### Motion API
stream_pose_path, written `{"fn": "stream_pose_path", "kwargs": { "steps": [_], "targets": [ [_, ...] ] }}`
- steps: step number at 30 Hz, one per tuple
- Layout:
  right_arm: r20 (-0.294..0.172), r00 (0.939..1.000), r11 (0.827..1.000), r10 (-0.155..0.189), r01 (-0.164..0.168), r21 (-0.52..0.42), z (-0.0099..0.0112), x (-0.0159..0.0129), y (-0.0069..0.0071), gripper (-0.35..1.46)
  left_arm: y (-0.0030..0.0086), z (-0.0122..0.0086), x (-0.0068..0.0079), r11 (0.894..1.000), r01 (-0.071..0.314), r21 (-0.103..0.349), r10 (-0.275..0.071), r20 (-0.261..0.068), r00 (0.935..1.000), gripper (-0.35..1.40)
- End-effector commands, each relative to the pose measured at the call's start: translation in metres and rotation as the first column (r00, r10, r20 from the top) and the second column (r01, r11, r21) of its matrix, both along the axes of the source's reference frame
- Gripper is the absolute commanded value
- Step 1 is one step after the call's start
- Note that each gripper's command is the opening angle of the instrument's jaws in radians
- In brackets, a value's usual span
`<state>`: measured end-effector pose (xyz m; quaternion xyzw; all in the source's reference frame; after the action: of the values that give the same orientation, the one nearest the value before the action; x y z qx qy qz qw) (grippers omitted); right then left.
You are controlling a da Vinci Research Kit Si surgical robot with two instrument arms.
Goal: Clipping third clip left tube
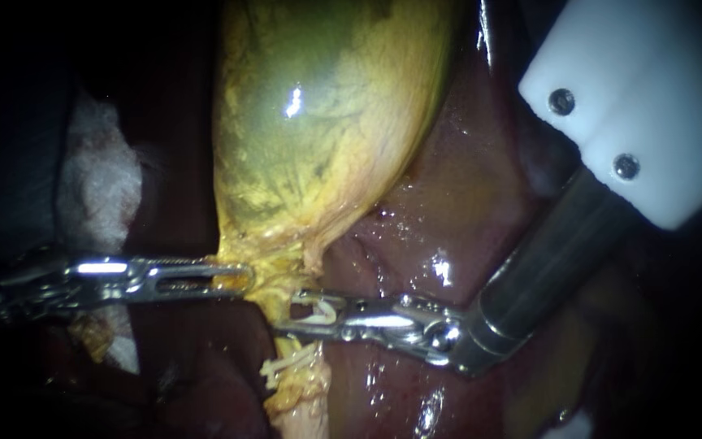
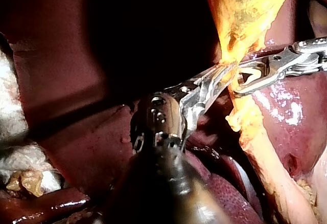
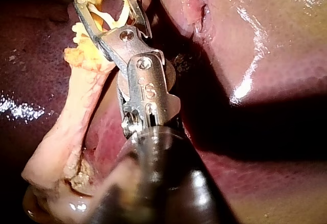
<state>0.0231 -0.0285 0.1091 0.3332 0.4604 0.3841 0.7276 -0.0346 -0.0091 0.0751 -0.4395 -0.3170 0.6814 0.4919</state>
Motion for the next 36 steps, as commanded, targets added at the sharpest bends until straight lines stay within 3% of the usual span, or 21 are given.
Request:
{"fn": "stream_pose_path", "kwargs": {
  "steps": [1, 9, 13, 24, 36],
  "targets": [
    [-0.002, 1.0, 1.0, -0.002, 0.002, 0.008, 0.0, 0.0002, -0.0002, 0.53, 0.0, 0.0001, -0.0002, 1.0, 0.001, 0.0, -0.001, 0.001, 1.0, -0.35],
    [-0.023, 0.9993, 0.999, -0.031, 0.031, 0.012, -0.0006, 0.0016, -0.0007, 0.55, 0.0, 0.0003, -0.001, 1.0, 0.01, -0.006, -0.01, 0.008, 0.9999, -0.35],
    [-0.033, 0.999, 0.999, -0.029, 0.029, 0.012, -0.0011, 0.0024, -0.0009, 0.55, 0.0, 0.0005, -0.0014, 1.0, 0.012, -0.007, -0.012, 0.007, 0.9999, -0.35],
    [-0.06, 0.9977, 0.999, -0.033, 0.035, 0.022, -0.0023, 0.003, 0.0008, 0.53, -0.0004, 0.0011, -0.0023, 1.0, 0.011, -0.017, -0.011, 0.005, 0.9999, -0.35],
    [-0.055, 0.9981, 0.999, -0.026, 0.027, 0.023, -0.0023, 0.0027, 0.0017, 0.52, -0.0004, 0.0011, -0.0025, 1.0, 0.005, -0.028, -0.005, 0.005, 1.0, -0.35]
  ]
}}
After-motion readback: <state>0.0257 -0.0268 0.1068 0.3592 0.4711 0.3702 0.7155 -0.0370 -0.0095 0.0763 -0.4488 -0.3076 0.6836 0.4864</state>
